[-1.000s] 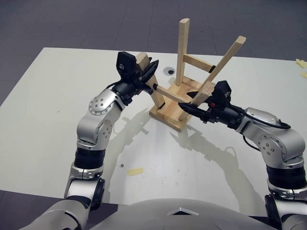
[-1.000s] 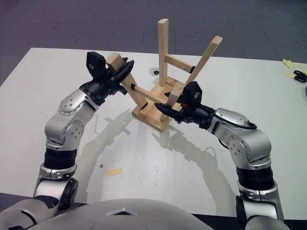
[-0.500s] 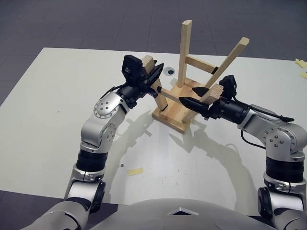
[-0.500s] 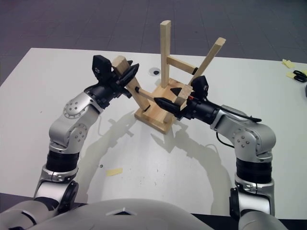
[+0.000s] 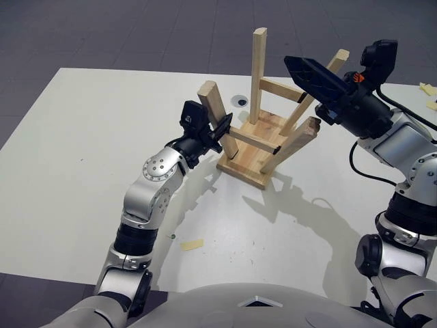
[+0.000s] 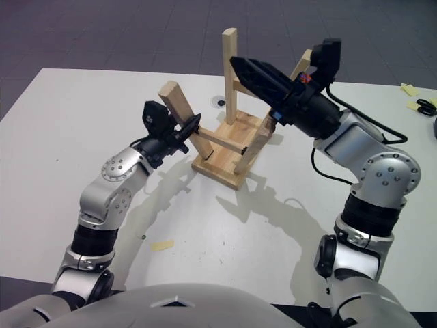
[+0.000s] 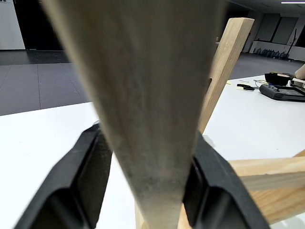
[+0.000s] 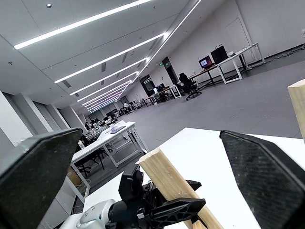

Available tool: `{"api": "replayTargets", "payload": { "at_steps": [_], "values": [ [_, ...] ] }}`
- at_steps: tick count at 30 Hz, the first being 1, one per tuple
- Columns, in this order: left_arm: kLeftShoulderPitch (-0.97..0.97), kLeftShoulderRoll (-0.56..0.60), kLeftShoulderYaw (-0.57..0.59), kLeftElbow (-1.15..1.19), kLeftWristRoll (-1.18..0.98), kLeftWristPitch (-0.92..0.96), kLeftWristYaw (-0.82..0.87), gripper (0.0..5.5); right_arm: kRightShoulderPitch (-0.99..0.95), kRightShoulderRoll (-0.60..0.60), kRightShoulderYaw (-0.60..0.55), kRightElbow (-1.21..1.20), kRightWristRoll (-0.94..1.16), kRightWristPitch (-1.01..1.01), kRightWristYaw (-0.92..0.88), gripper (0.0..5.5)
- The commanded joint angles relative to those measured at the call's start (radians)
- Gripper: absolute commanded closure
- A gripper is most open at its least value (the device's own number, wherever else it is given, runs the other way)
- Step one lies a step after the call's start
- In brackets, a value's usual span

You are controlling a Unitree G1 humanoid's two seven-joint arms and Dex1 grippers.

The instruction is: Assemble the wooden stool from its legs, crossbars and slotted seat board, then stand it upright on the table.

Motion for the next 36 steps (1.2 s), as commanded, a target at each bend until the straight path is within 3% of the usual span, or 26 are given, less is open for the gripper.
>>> {"api": "replayTargets", "payload": {
  "at_steps": [1, 10, 14, 17, 22, 24, 28, 36],
  "values": [
    [-0.094, 0.030, 0.046, -0.103, -0.008, 0.073, -0.006, 2.75, 0.017, -0.012, 0.011, -0.013, -0.004, -0.014, -0.010, 0.10],
    [-0.390, 0.066, 0.251, -0.271, -0.181, 0.209, 0.011, 1.21, 0.025, -0.013, 0.019, -0.020, 0.002, -0.041, -0.016, 0.10],
    [-0.558, 0.099, 0.315, -0.174, -0.222, 0.186, -0.027, 0.52, -0.016, -0.006, 0.016, -0.019, 0.017, -0.064, -0.035, 0.10],
    [-0.569, 0.102, 0.312, -0.078, -0.237, 0.174, -0.082, 0.13, -0.060, 0.003, 0.012, -0.011, 0.046, -0.079, -0.062, 0.10],
    [-0.328, 0.087, 0.154, 0.237, -0.103, 0.100, -0.176, 0.13, -0.020, 0.007, 0.048, -0.022, 0.040, -0.073, -0.097, 0.10],
    [-0.235, 0.079, 0.100, 0.198, -0.065, 0.091, -0.162, 0.13, 0.014, -0.004, 0.083, -0.037, -0.013, -0.071, -0.082, 0.10],
    [-0.145, -0.003, 0.100, 0.018, -0.146, 0.142, -0.104, 0.13, 0.052, -0.002, 0.086, -0.056, -0.032, -0.091, -0.095, 0.10],
    [-0.148, -0.031, 0.147, -0.064, -0.181, 0.184, -0.048, 0.13, 0.072, 0.004, 0.070, -0.063, -0.019, -0.131, -0.106, 0.10]
  ]
}}
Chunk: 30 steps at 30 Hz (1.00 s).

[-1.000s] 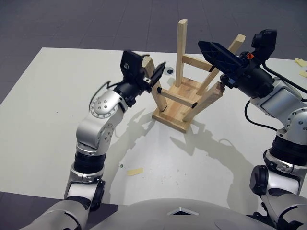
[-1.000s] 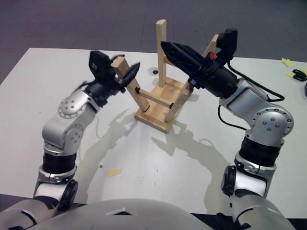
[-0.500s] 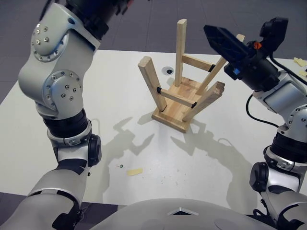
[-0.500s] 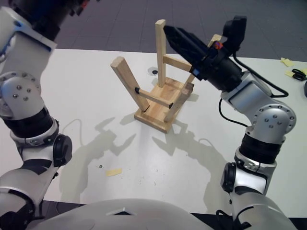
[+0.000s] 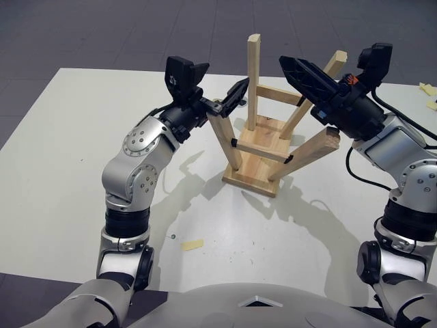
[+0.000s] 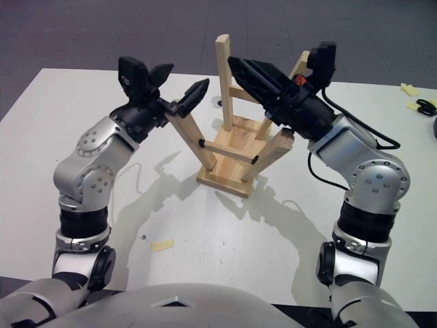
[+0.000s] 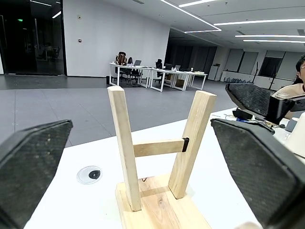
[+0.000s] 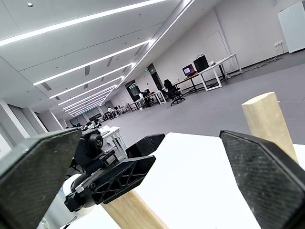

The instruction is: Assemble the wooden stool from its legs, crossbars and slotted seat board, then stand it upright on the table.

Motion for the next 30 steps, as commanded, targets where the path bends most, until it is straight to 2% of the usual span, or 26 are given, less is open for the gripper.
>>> {"api": "replayTargets", "payload": {
  "at_steps": [1, 4, 9, 12, 18, 24, 26, 30],
  "values": [
    [0.001, -0.015, 0.003, -0.005, -0.011, 0.042, 0.021, 0.13, 0.012, 0.017, -0.003, 0.007, 0.008, -0.011, -0.025, 0.10],
    [-0.020, -0.035, 0.033, -0.023, -0.031, 0.029, 0.043, 0.13, -0.012, 0.047, -0.061, 0.038, 0.054, -0.069, -0.074, 0.10],
    [-0.077, -0.063, 0.237, -0.134, -0.203, 0.051, 0.174, 0.13, 0.058, 0.027, -0.218, 0.092, 0.117, -0.136, -0.152, 0.10],
    [-0.072, -0.037, 0.282, -0.198, -0.283, 0.104, 0.231, 0.13, 0.072, 0.031, -0.232, 0.052, 0.182, -0.139, -0.180, 0.10],
    [-0.192, -0.028, 0.171, -0.227, -0.352, 0.145, 0.204, 0.13, -0.058, 0.044, -0.192, -0.015, 0.315, -0.197, -0.231, 0.10],
    [-0.267, 0.069, 0.041, -0.117, -0.215, 0.097, 0.050, 0.13, -0.146, 0.024, -0.163, -0.002, 0.336, -0.233, -0.254, 0.10],
    [-0.214, 0.091, 0.004, -0.056, -0.165, 0.070, -0.004, 0.13, -0.134, 0.018, -0.155, -0.001, 0.337, -0.229, -0.250, 0.10],
    [0.021, 0.088, -0.118, 0.218, 0.015, -0.048, -0.054, 0.13, -0.054, 0.024, -0.108, -0.028, 0.307, -0.203, -0.244, 0.10]
  ]
}}
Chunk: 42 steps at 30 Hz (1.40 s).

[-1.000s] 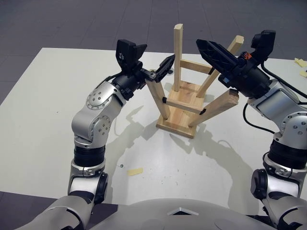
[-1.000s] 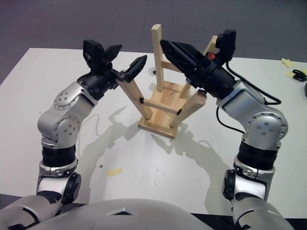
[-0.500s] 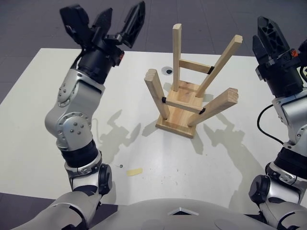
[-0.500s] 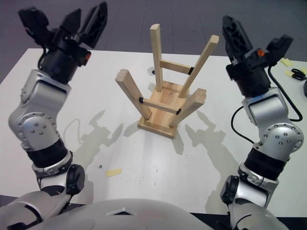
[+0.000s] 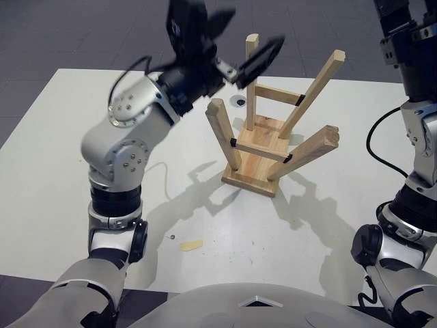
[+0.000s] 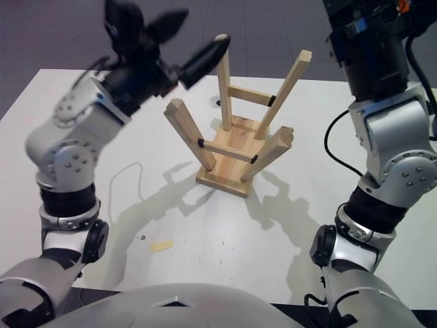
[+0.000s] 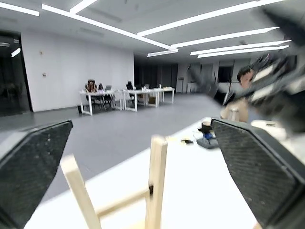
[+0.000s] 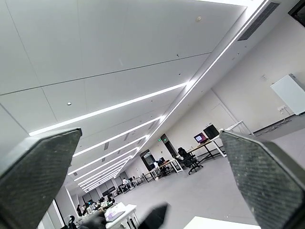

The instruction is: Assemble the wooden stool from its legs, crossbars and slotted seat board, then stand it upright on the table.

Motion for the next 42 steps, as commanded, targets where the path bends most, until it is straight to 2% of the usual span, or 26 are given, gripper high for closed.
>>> {"api": "replayTargets", "payload": {
  "at_steps": [1, 12, 21, 24, 28, 32, 38, 42],
  "values": [
    [0.209, -0.011, -0.088, 0.211, 0.140, -0.082, -0.014, 0.13, 0.070, -0.006, 0.052, -0.031, -0.024, 0.027, 0.001, 0.10],
    [0.153, -0.057, 0.006, 0.138, 0.064, -0.088, 0.016, 0.13, 0.154, -0.010, 0.098, -0.052, -0.105, 0.019, 0.035, 0.10],
    [0.023, -0.057, 0.172, -0.106, -0.123, 0.009, 0.142, 0.13, 0.170, -0.045, 0.064, -0.121, 0.115, 0.024, 0.044, 0.10],
    [0.040, -0.047, 0.113, -0.112, -0.091, 0.030, 0.134, 0.13, 0.184, -0.056, 0.106, -0.157, 0.104, 0.040, 0.057, 0.10],
    [0.162, -0.057, -0.042, -0.015, 0.038, 0.005, 0.110, 0.13, 0.308, -0.098, 0.207, -0.170, -0.102, 0.096, 0.113, 0.10],
    [0.251, -0.096, -0.122, 0.018, 0.087, -0.025, 0.099, 0.13, 0.343, -0.107, 0.265, -0.193, -0.234, 0.095, 0.126, 0.10],
    [0.255, -0.130, -0.121, 0.032, 0.091, -0.044, 0.103, 0.13, 0.315, -0.087, 0.263, -0.185, -0.249, 0.062, 0.138, 0.10],
    [0.219, -0.151, -0.077, 0.036, 0.092, -0.060, 0.125, 0.13, 0.212, -0.004, 0.234, -0.135, -0.208, -0.014, 0.071, 0.10]
  ]
}}
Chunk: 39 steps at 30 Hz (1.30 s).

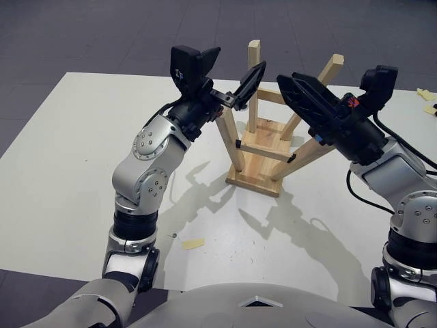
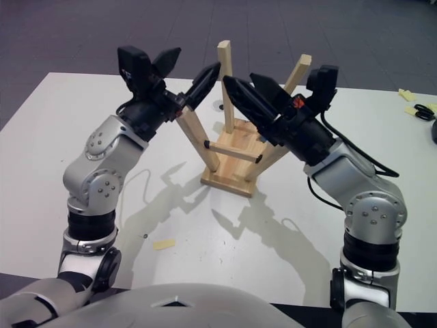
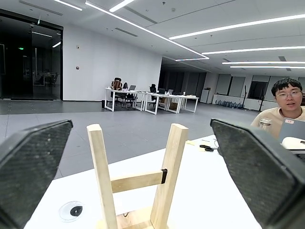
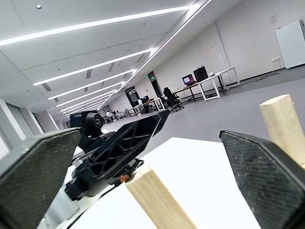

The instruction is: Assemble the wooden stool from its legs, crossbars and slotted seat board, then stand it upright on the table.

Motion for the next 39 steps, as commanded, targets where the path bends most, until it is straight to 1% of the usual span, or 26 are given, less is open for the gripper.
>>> {"api": "replayTargets", "payload": {
  "at_steps": [1, 3, 7, 9, 10, 12, 14, 17, 18, 21, 24, 25, 28, 31, 33, 37, 39],
  "values": [
    [0.034, -0.018, -0.012, 0.077, 0.015, 0.074, 0.020, 0.13, -0.111, 0.085, -0.030, 0.067, 0.079, -0.058, -0.082, 0.10],
    [-0.010, -0.020, 0.046, 0.060, -0.014, 0.080, 0.038, 0.13, -0.163, 0.105, -0.078, 0.099, 0.164, -0.090, -0.125, 0.10],
    [-0.114, -0.008, 0.225, -0.011, -0.175, 0.119, 0.084, 0.13, -0.200, 0.084, -0.203, 0.192, 0.281, -0.137, -0.181, 0.10],
    [-0.125, 0.005, 0.309, -0.037, -0.234, 0.134, 0.130, 0.13, -0.158, 0.058, -0.244, 0.237, 0.237, -0.140, -0.189, 0.10],
    [-0.110, 0.017, 0.328, -0.043, -0.231, 0.144, 0.150, 0.13, -0.126, 0.041, -0.252, 0.254, 0.187, -0.135, -0.186, 0.10],
    [-0.019, 0.053, 0.311, -0.056, -0.165, 0.170, 0.181, 0.13, -0.033, 0.014, -0.246, 0.251, 0.095, -0.111, -0.143, 0.10],
    [0.091, 0.081, 0.247, -0.096, -0.102, 0.193, 0.191, 0.13, 0.050, 0.005, -0.246, 0.242, 0.068, -0.080, -0.094, 0.10],
    [0.220, 0.084, 0.167, -0.177, -0.071, 0.218, 0.190, 0.13, 0.160, -0.015, -0.275, 0.266, 0.077, -0.021, -0.005, 0.10],
    [0.252, 0.079, 0.155, -0.200, -0.074, 0.225, 0.189, 0.13, 0.185, -0.020, -0.284, 0.289, 0.038, -0.026, 0.006, 0.10],
    [0.303, 0.072, 0.153, -0.231, -0.081, 0.237, 0.196, 0.13, 0.259, -0.040, -0.305, 0.316, -0.007, 0.000, 0.057, 0.10],
    [0.294, 0.048, 0.131, -0.242, -0.089, 0.245, 0.200, 0.13, 0.331, -0.068, -0.281, 0.278, 0.003, 0.084, 0.158, 0.10],
    [0.290, 0.049, 0.120, -0.240, -0.078, 0.242, 0.195, 0.13, 0.347, -0.081, -0.266, 0.271, -0.022, 0.100, 0.192, 0.10],
    [0.289, 0.055, 0.118, -0.232, -0.063, 0.237, 0.187, 0.13, 0.380, -0.112, -0.254, 0.290, -0.092, 0.119, 0.268, 0.10],
    [0.288, 0.063, 0.120, -0.225, -0.059, 0.238, 0.176, 0.13, 0.390, -0.121, -0.258, 0.284, -0.099, 0.144, 0.315, 0.10],
    [0.276, 0.051, 0.095, -0.240, -0.083, 0.247, 0.155, 0.13, 0.348, -0.089, -0.237, 0.248, -0.090, 0.138, 0.284, 0.10],
    [0.252, 0.043, 0.009, -0.278, -0.110, 0.273, 0.101, 0.13, 0.236, -0.019, -0.168, 0.191, -0.078, 0.122, 0.231, 0.10],
    [0.254, 0.061, 0.008, -0.265, -0.099, 0.280, 0.087, 0.13, 0.219, -0.010, -0.159, 0.197, -0.099, 0.114, 0.227, 0.10]
  ]
}}
